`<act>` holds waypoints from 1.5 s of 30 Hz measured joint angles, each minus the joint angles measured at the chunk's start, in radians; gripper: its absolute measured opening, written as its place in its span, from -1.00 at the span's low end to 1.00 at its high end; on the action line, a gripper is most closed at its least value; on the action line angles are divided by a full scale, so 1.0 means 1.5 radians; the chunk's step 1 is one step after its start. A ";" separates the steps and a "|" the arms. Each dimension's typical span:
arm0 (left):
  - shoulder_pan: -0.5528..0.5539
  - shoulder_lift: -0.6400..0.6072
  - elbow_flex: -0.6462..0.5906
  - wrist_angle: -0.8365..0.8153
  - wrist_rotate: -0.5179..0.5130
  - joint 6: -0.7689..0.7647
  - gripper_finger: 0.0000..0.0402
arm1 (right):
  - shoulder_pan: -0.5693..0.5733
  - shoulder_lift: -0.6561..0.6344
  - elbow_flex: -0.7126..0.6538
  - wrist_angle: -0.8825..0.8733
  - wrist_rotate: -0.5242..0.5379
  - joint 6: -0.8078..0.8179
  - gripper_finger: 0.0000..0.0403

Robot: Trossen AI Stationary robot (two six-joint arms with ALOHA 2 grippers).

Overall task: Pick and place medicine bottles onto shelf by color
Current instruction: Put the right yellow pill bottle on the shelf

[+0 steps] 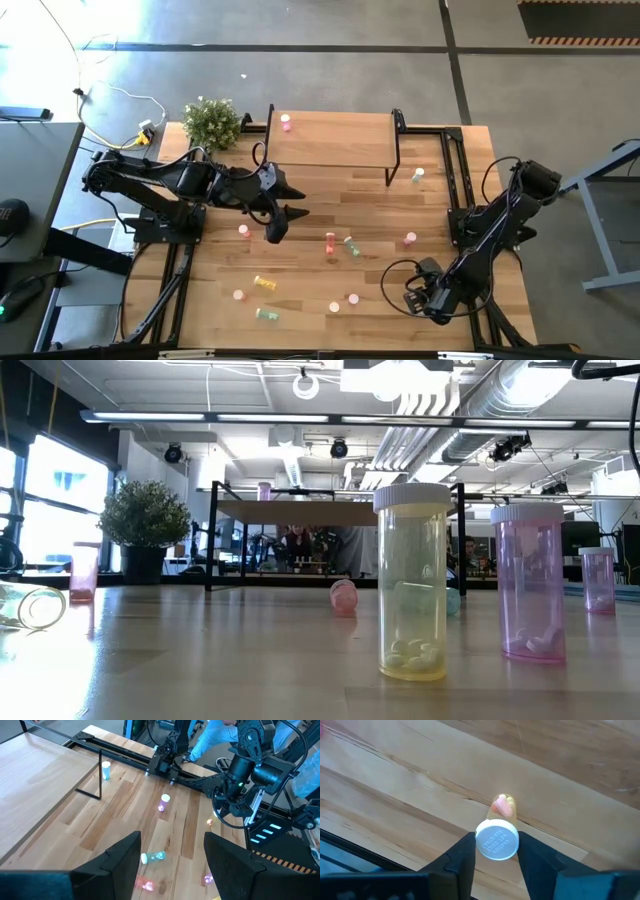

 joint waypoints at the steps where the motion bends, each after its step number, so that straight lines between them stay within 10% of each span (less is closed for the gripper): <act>1: 0.000 0.000 0.000 0.000 0.000 0.000 0.04 | 0.000 0.000 0.000 0.000 0.000 0.000 -0.40; 21: 0.048 -0.016 0.000 -0.001 0.029 0.031 0.04 | -0.029 -0.028 0.031 0.061 0.043 -0.038 -0.48; 45: 0.219 -0.030 0.000 -0.060 0.091 0.123 0.04 | -0.411 -0.028 0.399 -0.260 0.128 -0.612 -0.48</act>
